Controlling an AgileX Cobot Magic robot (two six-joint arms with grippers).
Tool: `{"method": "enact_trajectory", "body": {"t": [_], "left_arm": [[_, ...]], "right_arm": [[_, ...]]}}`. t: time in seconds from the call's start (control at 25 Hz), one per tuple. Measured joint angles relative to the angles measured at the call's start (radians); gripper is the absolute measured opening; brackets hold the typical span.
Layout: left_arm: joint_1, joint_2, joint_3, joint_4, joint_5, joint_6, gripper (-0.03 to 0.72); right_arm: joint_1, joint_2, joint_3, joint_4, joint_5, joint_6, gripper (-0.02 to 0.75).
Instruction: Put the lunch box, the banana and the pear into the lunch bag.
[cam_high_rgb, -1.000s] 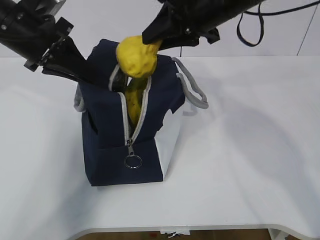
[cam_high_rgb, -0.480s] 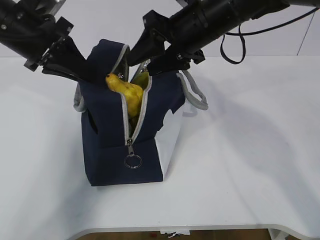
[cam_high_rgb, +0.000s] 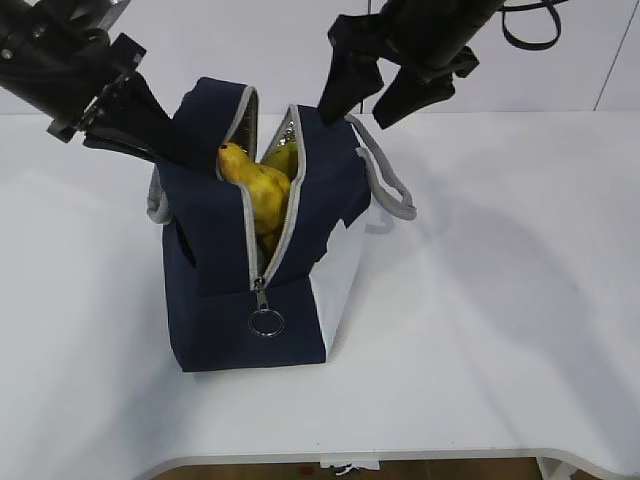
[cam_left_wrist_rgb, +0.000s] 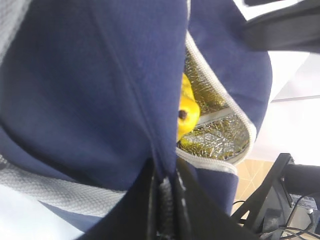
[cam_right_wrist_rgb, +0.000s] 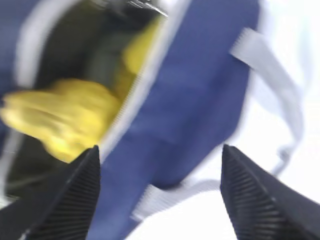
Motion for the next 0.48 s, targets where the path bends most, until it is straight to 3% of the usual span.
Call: {"method": "enact_trajectory", "body": {"t": [0.48], "left_arm": [[0.0, 0.0, 0.0, 0.0, 0.0, 0.0, 0.013]], "right_arm": [[-0.001, 0.093, -0.002, 0.003, -0.006, 0.04, 0.574]]}}
